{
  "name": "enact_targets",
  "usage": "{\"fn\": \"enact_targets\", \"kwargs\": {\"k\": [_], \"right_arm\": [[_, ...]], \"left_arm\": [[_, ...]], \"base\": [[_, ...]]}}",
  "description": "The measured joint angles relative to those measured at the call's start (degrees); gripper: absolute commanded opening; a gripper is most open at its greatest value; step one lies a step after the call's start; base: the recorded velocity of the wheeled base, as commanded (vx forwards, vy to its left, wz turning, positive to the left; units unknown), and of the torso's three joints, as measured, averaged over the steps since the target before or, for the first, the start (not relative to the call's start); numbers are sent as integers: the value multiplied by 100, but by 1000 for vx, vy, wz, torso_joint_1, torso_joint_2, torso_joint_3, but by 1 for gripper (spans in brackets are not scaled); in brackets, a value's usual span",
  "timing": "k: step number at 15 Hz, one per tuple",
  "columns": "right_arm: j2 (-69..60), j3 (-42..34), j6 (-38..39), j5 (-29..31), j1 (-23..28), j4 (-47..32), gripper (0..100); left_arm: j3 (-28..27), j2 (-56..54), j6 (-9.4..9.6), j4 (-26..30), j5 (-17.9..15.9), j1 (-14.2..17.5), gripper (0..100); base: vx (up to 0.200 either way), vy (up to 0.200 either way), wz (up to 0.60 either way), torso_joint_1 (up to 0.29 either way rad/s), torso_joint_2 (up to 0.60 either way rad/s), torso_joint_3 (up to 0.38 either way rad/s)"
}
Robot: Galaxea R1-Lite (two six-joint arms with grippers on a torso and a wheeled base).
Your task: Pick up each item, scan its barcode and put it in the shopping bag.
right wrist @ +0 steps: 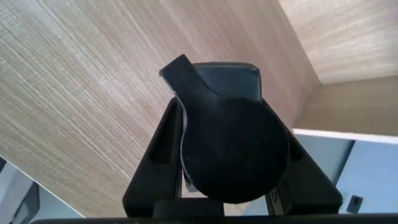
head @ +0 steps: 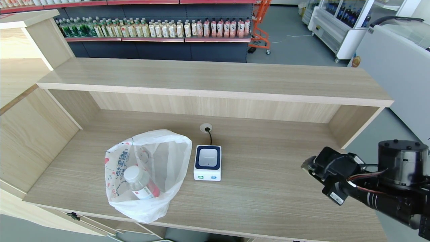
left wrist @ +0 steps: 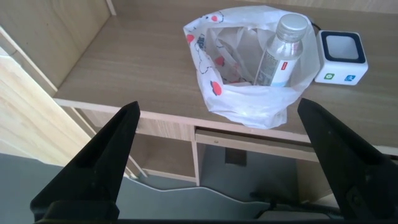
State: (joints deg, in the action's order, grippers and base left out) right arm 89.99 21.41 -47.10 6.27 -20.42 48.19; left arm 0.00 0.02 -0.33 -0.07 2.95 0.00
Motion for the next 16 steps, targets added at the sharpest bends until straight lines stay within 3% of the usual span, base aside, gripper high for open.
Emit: {"fn": "enact_targets", "kwargs": {"k": [2,4,11,16], "right_arm": [[-140,-27,-1013,-69,-595,74,0],[-179,-33,-2119,-499,-970,96,0],[215,6,-6139,-2578,-1342,705,0],[863,67,-7526,-3806,-1580,1129,0]], "left_arm": [[0,0,0,0,2,0,100],[0,0,0,0,2,0,100],[0,0,1,0,2,0,100],[0,0,0,0,2,0,100]], "base": [[0,0,0,0,0,0],[0,0,0,0,0,0],[0,0,0,0,0,0],[0,0,0,0,0,0]]}}
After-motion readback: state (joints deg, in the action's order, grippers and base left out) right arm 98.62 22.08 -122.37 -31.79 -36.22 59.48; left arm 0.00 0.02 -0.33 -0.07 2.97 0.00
